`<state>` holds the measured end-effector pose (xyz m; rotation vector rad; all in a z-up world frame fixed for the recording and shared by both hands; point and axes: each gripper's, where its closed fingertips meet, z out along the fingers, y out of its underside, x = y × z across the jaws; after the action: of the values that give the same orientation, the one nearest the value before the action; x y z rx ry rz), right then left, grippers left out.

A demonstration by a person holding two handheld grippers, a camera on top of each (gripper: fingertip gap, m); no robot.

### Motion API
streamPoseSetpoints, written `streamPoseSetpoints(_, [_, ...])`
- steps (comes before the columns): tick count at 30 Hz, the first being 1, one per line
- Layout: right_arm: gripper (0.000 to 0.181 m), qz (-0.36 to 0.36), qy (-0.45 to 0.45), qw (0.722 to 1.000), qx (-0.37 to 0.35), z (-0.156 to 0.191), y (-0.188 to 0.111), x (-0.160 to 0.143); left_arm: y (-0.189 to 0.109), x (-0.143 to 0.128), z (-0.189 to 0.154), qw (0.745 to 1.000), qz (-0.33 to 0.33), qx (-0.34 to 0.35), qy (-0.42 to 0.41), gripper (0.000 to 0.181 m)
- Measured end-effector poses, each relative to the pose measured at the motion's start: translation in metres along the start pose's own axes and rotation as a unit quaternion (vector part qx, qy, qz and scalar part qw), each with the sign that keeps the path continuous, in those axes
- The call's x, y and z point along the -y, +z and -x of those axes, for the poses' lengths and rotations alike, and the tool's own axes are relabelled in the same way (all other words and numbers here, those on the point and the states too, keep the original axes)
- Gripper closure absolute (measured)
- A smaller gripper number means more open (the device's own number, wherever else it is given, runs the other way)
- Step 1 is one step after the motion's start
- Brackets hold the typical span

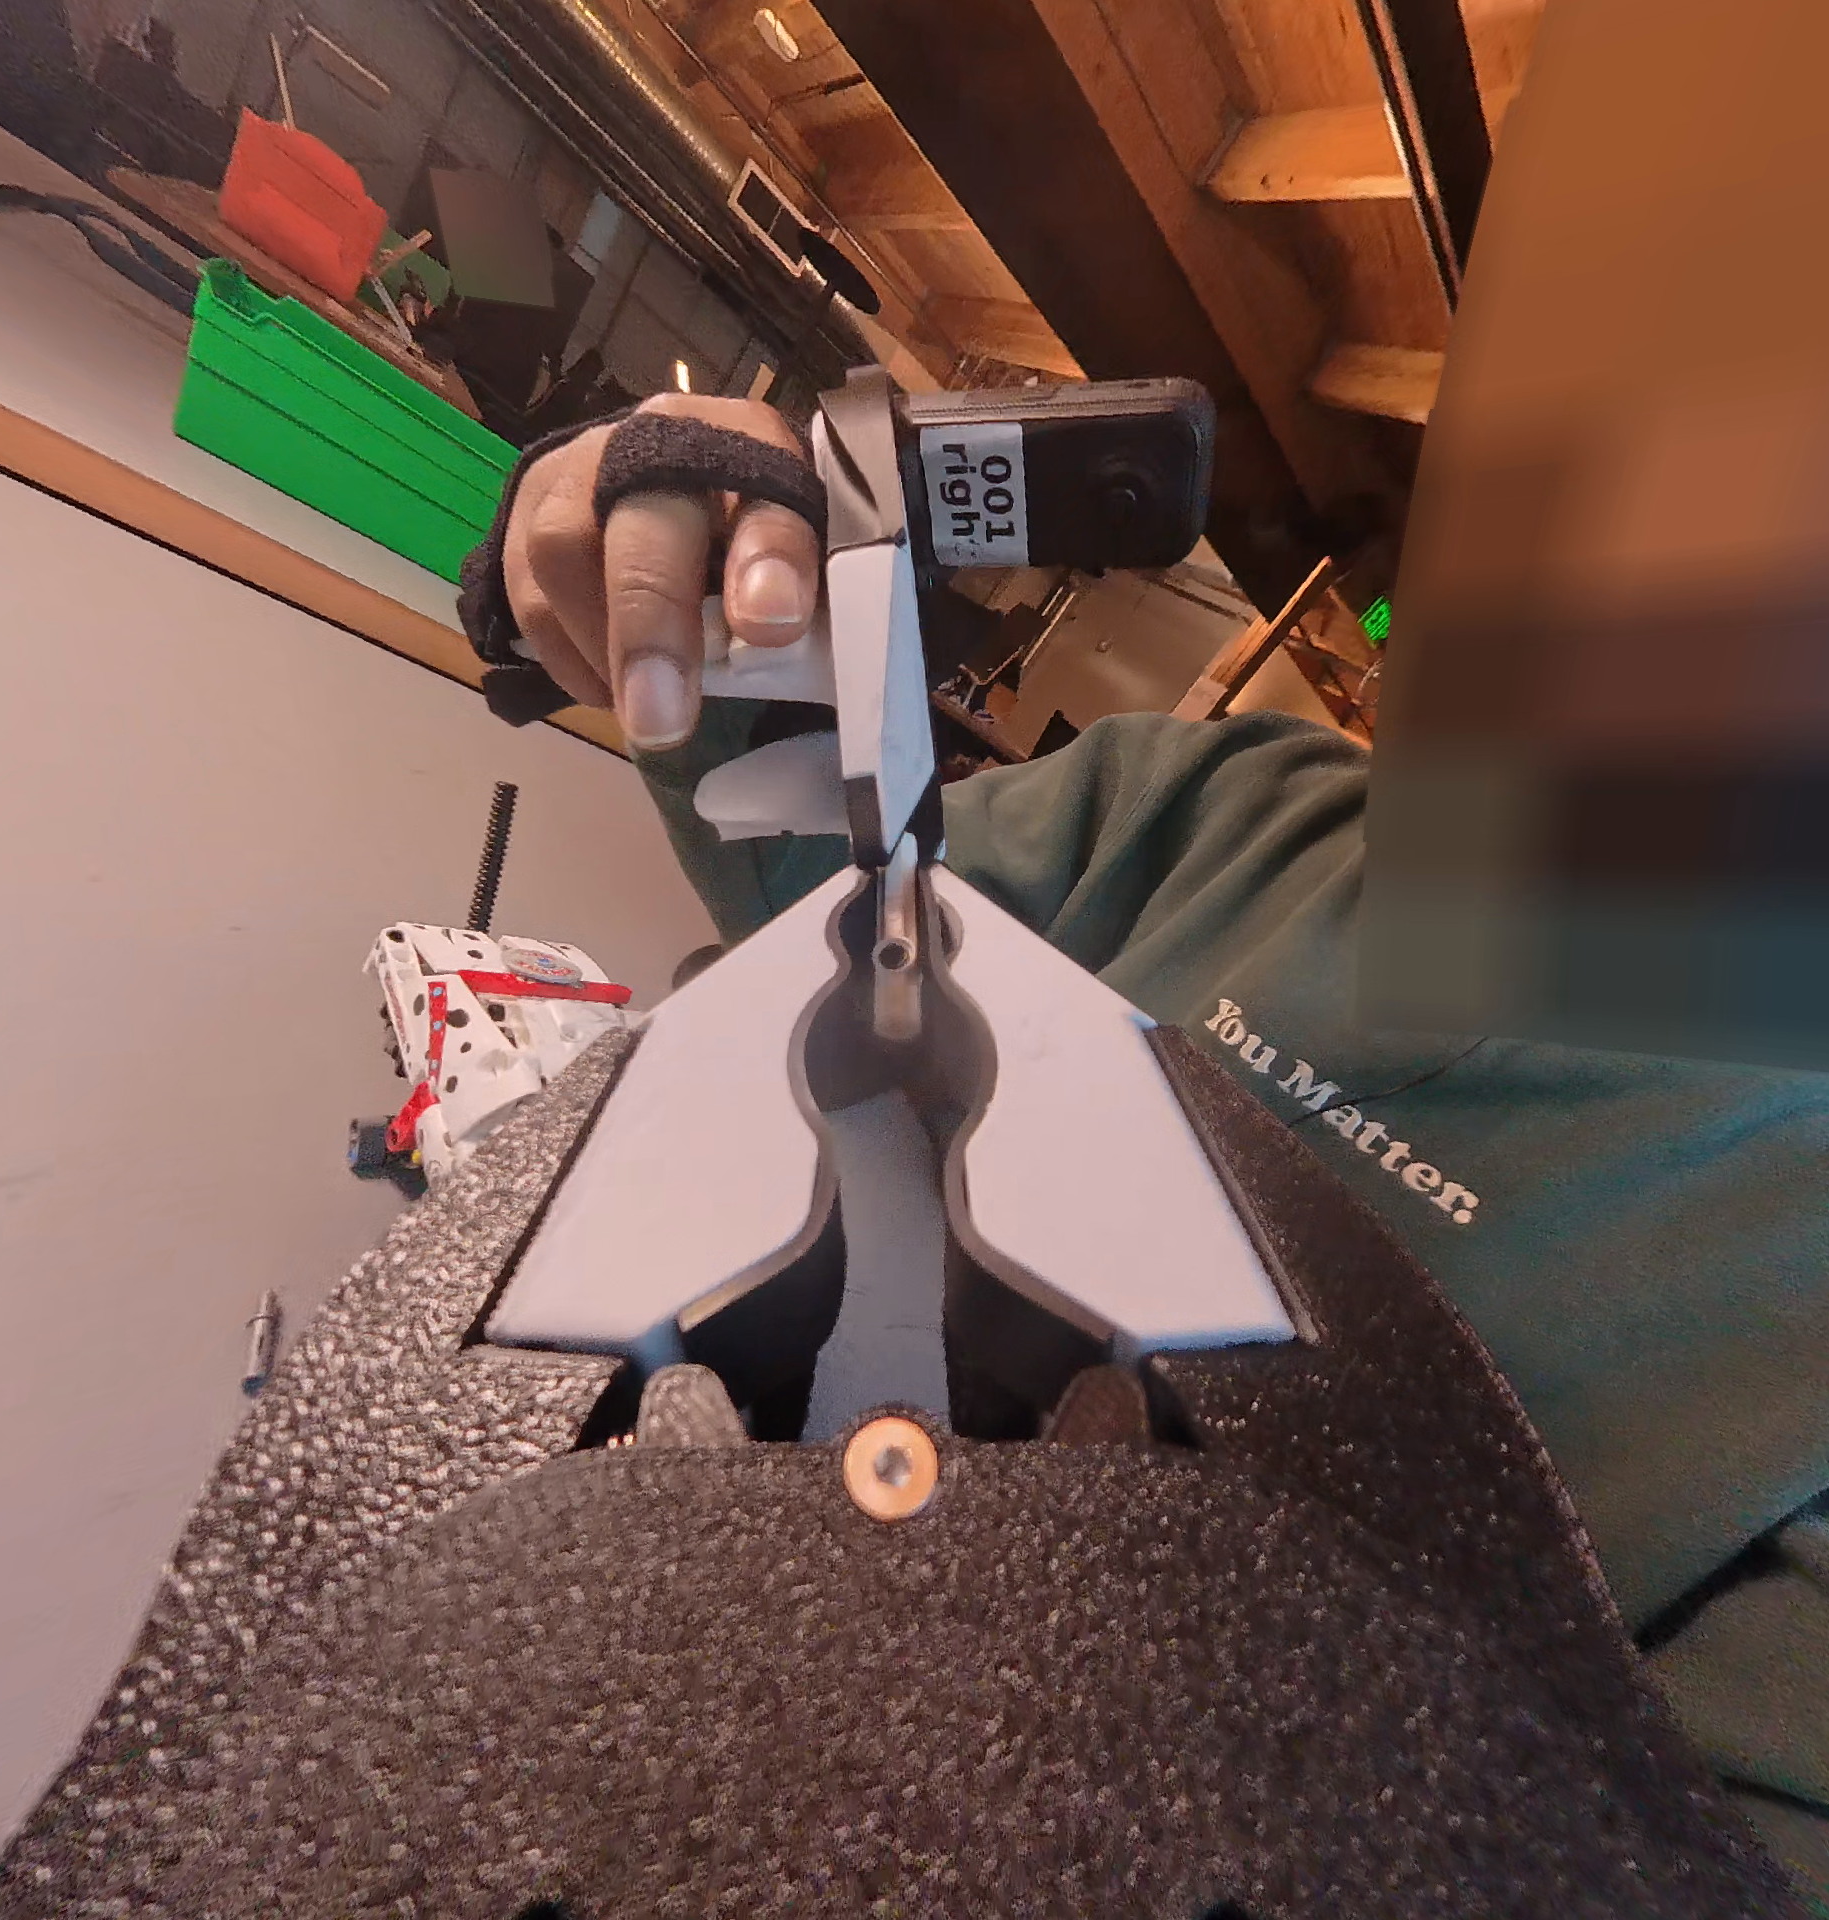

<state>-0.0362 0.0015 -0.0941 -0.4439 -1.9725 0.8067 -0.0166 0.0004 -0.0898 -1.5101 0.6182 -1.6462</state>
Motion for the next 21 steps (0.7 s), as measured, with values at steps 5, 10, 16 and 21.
streamPoseSetpoints(5, [0.173, 0.000, 0.009, 1.000, -0.005, -0.004, 0.002, -0.009, -0.004, 0.003, 0.009, 0.998, -0.031, -0.011, -0.061, 0.175])
streamPoseSetpoints(10, [0.175, -0.011, 0.056, 0.998, -0.008, -0.011, 0.004, -0.026, -0.009, 0.008, 0.021, 0.995, -0.060, 0.006, -0.079, 0.161])
streamPoseSetpoints(16, [0.176, 0.001, 0.075, 0.997, -0.024, -0.016, 0.014, -0.049, -0.020, 0.009, 0.046, 0.987, -0.096, 0.037, -0.122, 0.164])
streamPoseSetpoints(21, [0.176, 0.008, 0.094, 0.995, -0.037, -0.021, 0.017, -0.063, -0.044, 0.015, 0.072, 0.974, -0.154, 0.093, -0.135, 0.154])
